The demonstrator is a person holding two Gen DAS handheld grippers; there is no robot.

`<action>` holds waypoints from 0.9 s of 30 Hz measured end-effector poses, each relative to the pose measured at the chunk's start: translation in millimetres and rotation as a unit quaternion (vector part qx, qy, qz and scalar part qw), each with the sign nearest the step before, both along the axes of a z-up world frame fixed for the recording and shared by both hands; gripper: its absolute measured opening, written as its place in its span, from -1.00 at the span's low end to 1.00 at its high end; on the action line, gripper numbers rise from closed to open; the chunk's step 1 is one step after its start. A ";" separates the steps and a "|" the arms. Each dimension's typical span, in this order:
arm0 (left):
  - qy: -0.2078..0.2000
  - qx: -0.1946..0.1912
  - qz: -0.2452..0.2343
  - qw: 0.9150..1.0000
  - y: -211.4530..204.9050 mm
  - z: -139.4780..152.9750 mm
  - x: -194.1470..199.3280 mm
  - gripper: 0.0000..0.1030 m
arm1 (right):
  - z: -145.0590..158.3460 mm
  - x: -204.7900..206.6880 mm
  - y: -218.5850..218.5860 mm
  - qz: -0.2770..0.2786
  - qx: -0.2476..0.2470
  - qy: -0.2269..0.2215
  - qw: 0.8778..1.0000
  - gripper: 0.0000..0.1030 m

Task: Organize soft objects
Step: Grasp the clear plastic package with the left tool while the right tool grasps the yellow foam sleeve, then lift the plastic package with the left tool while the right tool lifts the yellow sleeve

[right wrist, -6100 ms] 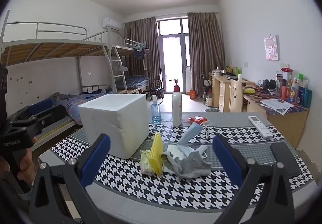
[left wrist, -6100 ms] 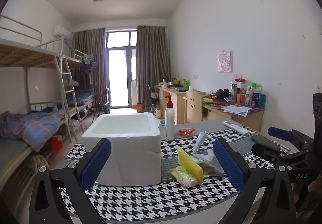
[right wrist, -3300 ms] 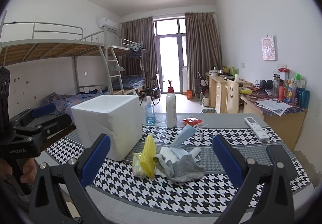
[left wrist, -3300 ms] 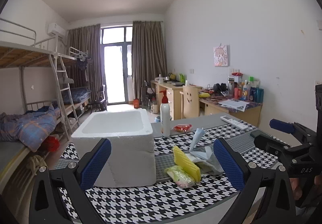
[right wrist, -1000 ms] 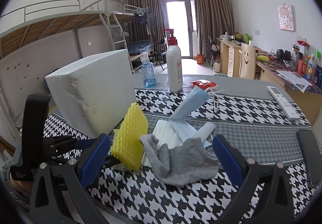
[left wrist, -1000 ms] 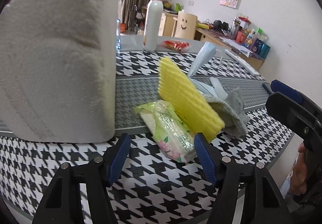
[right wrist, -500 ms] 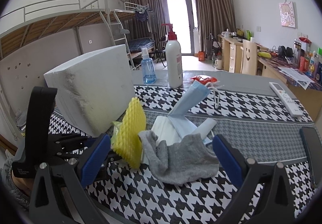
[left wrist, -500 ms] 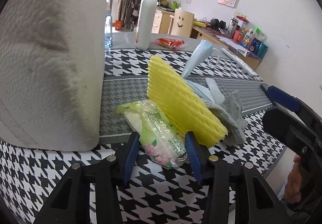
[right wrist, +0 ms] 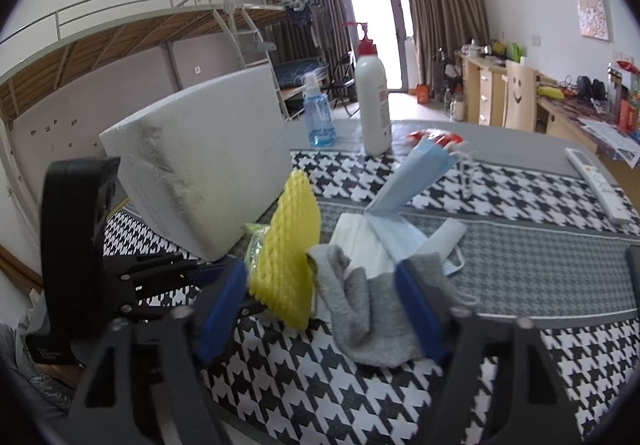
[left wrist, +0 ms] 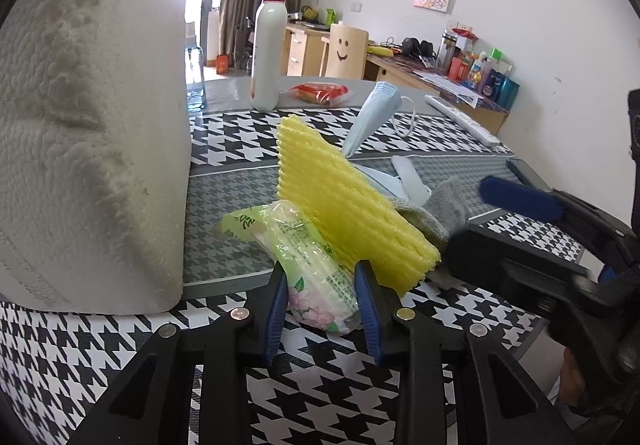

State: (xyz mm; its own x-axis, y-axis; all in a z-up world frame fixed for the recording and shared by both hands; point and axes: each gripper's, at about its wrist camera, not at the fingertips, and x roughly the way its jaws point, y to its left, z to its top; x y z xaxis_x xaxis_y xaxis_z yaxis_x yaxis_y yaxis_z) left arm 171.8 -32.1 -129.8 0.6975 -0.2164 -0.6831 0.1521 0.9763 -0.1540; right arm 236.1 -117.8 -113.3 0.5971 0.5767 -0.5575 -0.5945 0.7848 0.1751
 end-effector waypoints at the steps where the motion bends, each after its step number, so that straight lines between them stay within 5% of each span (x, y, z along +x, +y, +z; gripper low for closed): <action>1: 0.000 0.000 0.000 1.000 0.0 0.2 0.2 -0.33 | -1.2 0.6 2.2 0.003 0.000 0.005 1.000 0.34; 12: -0.008 0.014 -0.002 1.000 -1.6 1.5 -8.5 -0.37 | -0.5 -5.8 18.9 0.036 -0.017 0.008 0.999 -0.11; 23: -0.010 0.013 0.002 1.000 3.3 1.9 -11.2 -0.38 | 3.9 -13.0 29.2 0.053 -0.026 0.001 0.998 -0.11; 27: -0.011 0.015 0.002 1.000 2.7 1.1 -11.9 -0.38 | -1.0 -10.7 36.9 0.052 -0.034 0.014 0.998 -0.45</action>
State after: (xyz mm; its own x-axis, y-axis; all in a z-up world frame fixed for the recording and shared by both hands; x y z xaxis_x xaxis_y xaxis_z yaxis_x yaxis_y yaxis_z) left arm 159.9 -29.4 -128.8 0.7130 -0.1933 -0.6740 0.1517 0.9810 -0.1209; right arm 225.5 -80.9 -114.3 0.5201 0.5945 -0.6132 -0.6687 0.7301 0.1408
